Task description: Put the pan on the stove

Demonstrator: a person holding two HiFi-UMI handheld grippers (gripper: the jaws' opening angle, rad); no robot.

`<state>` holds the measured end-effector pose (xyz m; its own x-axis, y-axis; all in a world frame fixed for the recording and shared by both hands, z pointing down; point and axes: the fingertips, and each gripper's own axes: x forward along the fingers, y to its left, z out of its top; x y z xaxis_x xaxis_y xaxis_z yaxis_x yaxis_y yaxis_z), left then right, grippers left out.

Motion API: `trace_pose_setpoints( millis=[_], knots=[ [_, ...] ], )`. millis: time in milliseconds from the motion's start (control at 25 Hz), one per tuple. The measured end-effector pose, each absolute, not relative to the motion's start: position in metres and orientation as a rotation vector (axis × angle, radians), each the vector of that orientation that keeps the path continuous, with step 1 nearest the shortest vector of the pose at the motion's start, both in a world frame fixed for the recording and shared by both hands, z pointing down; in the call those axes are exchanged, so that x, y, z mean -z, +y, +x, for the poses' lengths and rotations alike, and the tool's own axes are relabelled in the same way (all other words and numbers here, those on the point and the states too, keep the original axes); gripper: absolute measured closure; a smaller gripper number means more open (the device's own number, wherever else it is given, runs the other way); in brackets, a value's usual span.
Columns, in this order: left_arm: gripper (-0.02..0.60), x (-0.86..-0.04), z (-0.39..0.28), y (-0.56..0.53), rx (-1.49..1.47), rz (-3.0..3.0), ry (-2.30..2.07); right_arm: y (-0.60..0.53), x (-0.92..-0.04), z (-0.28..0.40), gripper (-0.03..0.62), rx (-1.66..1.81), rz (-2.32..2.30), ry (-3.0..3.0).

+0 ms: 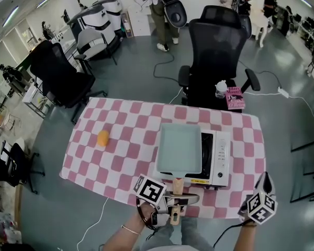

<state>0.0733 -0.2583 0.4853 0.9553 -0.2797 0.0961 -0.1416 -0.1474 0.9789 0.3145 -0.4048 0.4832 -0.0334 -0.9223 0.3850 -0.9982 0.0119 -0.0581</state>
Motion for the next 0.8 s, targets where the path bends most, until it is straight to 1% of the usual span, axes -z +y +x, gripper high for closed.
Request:
trace_pose_setpoints(
  millis=[800],
  knots=[
    [0.537, -0.509, 0.088, -0.273, 0.090, 1.728, -0.244, -0.405, -0.541, 0.330, 0.585, -0.551, 1.957, -1.962]
  ],
)
